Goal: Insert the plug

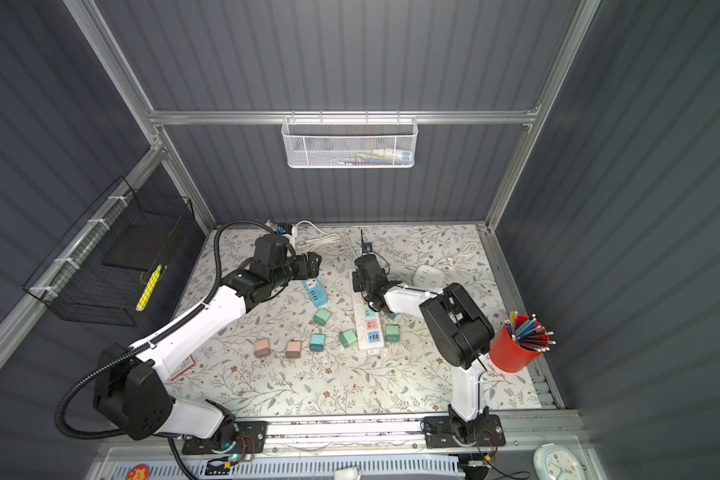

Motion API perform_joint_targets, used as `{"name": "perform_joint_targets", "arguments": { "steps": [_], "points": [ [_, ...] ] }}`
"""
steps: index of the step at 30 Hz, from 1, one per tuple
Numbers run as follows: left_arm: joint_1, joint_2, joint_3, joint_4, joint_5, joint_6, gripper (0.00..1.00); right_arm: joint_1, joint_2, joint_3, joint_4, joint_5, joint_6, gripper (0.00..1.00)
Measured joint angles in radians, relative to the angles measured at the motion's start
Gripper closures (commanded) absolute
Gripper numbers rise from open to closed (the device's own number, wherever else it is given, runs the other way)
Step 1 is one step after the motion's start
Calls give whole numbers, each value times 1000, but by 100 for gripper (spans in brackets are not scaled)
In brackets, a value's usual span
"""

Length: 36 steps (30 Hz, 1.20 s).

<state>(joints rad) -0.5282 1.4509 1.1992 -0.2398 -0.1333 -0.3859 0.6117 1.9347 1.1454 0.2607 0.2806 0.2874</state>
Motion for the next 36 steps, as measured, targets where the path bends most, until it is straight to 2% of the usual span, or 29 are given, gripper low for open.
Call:
{"name": "perform_joint_targets", "arguments": {
  "steps": [36],
  "points": [
    [0, 0, 0, 0, 0, 0, 11, 17, 7, -53, 117, 35, 1, 87]
  ]
}}
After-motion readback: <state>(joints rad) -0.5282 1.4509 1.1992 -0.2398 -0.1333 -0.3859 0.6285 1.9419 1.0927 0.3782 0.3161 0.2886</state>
